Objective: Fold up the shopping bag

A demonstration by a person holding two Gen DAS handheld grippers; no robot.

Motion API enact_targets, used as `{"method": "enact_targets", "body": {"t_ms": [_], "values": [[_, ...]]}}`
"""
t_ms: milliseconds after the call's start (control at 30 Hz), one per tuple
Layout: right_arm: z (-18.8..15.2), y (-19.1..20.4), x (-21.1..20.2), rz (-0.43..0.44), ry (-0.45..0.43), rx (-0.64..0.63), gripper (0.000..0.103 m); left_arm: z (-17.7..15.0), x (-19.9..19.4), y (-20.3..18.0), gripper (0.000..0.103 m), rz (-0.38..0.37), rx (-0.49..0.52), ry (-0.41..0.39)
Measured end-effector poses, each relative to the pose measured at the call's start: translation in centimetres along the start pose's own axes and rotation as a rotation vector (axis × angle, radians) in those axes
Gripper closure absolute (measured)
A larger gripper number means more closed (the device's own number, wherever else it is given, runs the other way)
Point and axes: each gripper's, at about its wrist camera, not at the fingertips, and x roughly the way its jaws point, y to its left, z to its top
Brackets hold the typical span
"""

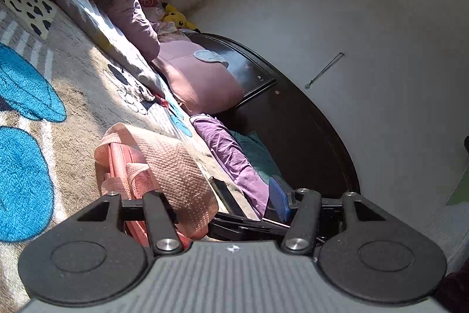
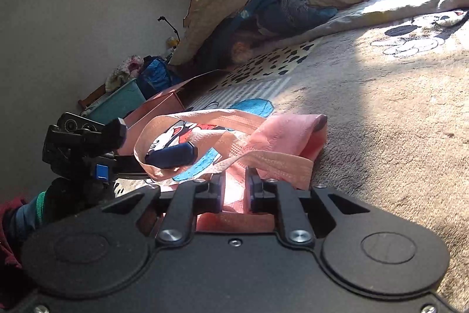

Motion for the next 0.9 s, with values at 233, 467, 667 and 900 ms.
{"method": "enact_targets", "body": {"t_ms": [233, 467, 667, 900], "values": [[0.1, 1.0, 1.5, -0.126, 0.058, -0.021, 0.103, 0.0, -6.0, 0.0, 0.049, 0.133, -0.191, -0.524], [-0.1, 1.7, 2.1, -0.16, 0.054, -0.043, 0.103, 1.3, -4.6, -5.5, 0.044, 0.011, -0.07, -0.368], [-0.2, 2.2, 2.5, -0.211, 0.054, -0.056, 0.103, 1.7, -4.1, -7.8, 0.042, 0.01, 0.031, -0.286], [-0.4, 3.7, 2.6, -0.249, 0.06, -0.156, 0.103, 0.5, -2.6, -10.2, 0.041, 0.142, 0.156, -0.034]]}}
